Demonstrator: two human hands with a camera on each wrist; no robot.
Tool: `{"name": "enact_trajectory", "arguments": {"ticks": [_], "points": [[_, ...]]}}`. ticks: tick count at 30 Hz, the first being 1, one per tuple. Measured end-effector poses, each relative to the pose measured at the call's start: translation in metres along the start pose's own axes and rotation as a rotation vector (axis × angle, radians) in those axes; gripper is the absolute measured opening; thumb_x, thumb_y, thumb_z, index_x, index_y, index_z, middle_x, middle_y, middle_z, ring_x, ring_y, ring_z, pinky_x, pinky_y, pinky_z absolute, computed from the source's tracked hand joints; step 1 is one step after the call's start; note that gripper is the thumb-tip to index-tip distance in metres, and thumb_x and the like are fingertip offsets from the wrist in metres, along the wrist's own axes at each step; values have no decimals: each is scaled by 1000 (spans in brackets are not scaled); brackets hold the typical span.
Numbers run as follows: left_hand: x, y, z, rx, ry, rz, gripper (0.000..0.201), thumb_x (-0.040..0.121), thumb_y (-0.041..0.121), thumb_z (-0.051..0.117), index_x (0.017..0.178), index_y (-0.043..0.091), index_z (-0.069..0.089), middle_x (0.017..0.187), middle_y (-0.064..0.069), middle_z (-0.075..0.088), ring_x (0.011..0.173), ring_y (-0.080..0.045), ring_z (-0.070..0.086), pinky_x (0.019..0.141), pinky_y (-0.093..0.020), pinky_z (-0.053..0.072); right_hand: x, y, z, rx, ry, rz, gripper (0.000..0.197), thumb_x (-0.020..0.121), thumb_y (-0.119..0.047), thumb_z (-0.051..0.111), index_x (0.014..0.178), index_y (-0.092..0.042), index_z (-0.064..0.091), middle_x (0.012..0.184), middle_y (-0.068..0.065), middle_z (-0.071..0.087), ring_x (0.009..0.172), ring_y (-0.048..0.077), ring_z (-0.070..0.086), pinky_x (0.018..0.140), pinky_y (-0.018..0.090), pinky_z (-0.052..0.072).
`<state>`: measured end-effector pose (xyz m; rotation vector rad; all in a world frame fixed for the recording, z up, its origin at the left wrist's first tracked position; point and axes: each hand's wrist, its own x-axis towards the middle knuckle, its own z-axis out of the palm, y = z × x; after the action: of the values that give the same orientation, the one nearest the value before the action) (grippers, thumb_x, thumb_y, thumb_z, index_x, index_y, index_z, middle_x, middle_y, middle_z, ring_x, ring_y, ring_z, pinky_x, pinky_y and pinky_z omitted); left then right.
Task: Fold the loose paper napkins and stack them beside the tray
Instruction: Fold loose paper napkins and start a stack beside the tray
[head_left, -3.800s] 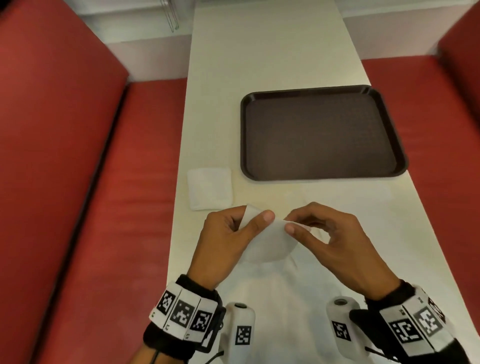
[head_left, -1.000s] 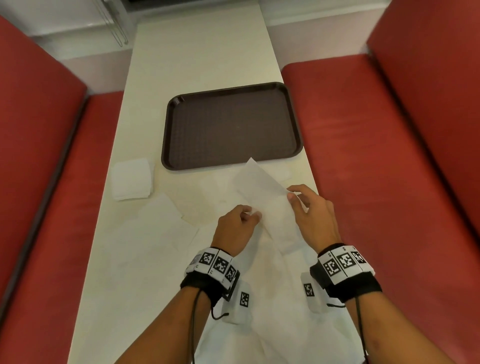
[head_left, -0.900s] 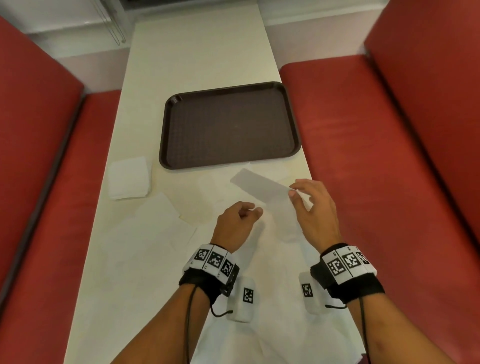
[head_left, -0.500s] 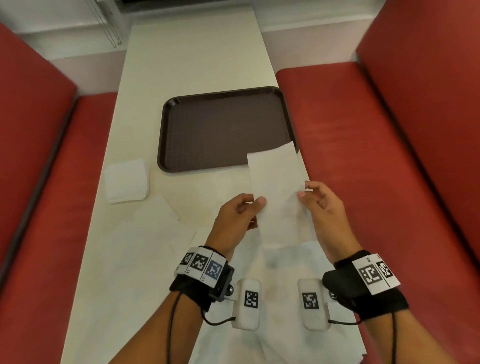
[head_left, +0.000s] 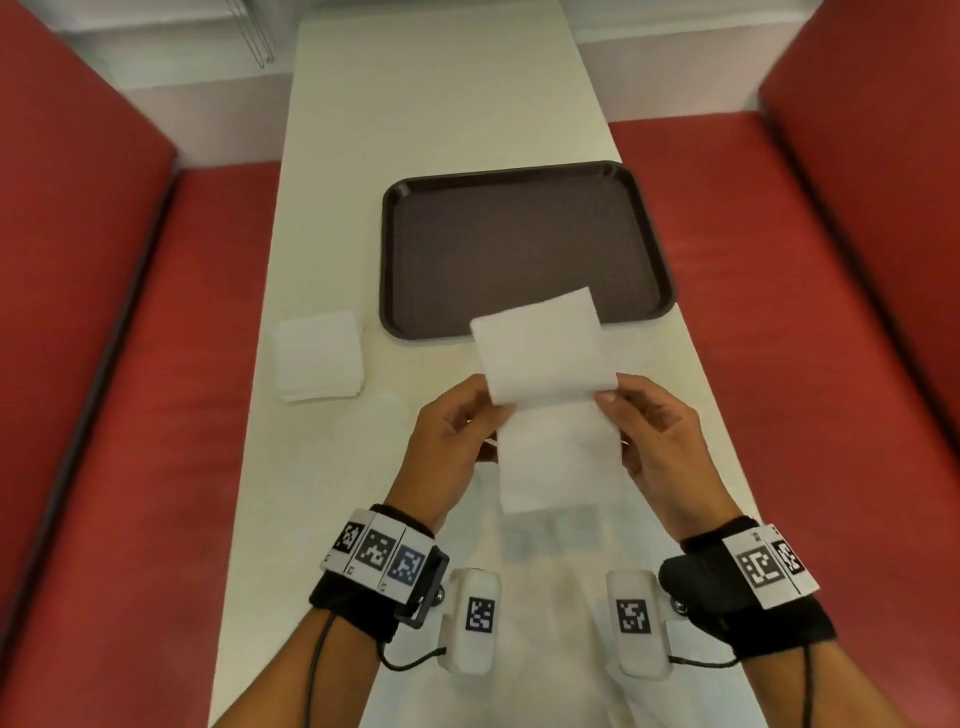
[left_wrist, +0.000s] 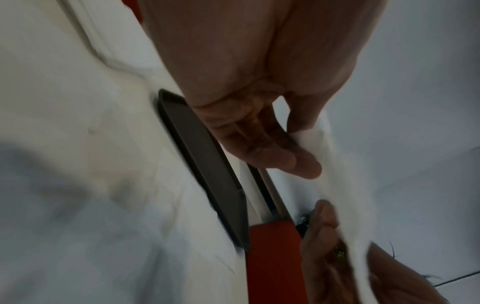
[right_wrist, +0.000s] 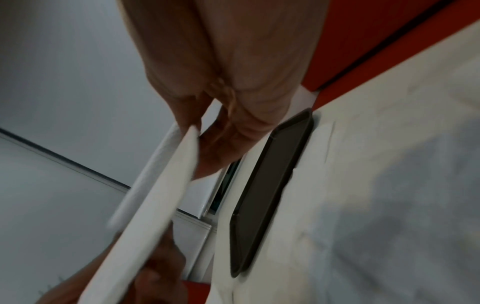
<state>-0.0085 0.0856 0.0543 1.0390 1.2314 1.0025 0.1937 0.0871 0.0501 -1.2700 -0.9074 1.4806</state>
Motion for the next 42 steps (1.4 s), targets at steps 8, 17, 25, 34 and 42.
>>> {"name": "enact_trajectory", "arguments": {"ticks": [8, 17, 25, 34, 42], "points": [[2, 14, -84, -12, 38, 18, 26, 103, 7, 44, 100, 18, 67, 94, -1, 71, 79, -18, 68, 68, -28, 56, 20, 10, 73, -87, -9, -42, 9, 91, -10, 64, 98, -9, 70, 102, -6, 71, 92, 14, 67, 65, 20, 55], [18, -2, -138, 68, 25, -141, 22, 92, 21, 68, 95, 0, 69, 88, -14, 75, 81, -21, 71, 73, -33, 60, 43, 18, 132, -207, 17, -86, 12, 90, -13, 66, 99, -21, 68, 106, -4, 63, 80, -1, 66, 63, 18, 54], [60, -4, -204, 158, 192, -175, 19, 88, 22, 73, 82, 5, 69, 82, -14, 72, 77, -21, 66, 68, -31, 56, 69, 21, 154, -170, 37, -10, 29, 90, -14, 65, 119, -17, 61, 96, 5, 73, 72, 26, 75, 64, 31, 62], [102, -26, -247, 605, 409, -252, 17, 86, 38, 76, 78, 28, 64, 71, 5, 73, 82, -23, 69, 75, -34, 56, 74, 36, 115, -292, 128, 39, 23, 91, -14, 63, 114, -13, 61, 100, 9, 72, 67, 27, 75, 66, 32, 63], [87, -14, -212, 1039, 551, -282, 45, 89, 61, 58, 99, 19, 48, 77, 1, 62, 74, -28, 55, 69, -37, 44, 61, 23, 53, -546, 243, -5, 20, 89, -31, 63, 108, -23, 63, 101, -5, 70, 80, 14, 72, 70, 20, 55]]}}
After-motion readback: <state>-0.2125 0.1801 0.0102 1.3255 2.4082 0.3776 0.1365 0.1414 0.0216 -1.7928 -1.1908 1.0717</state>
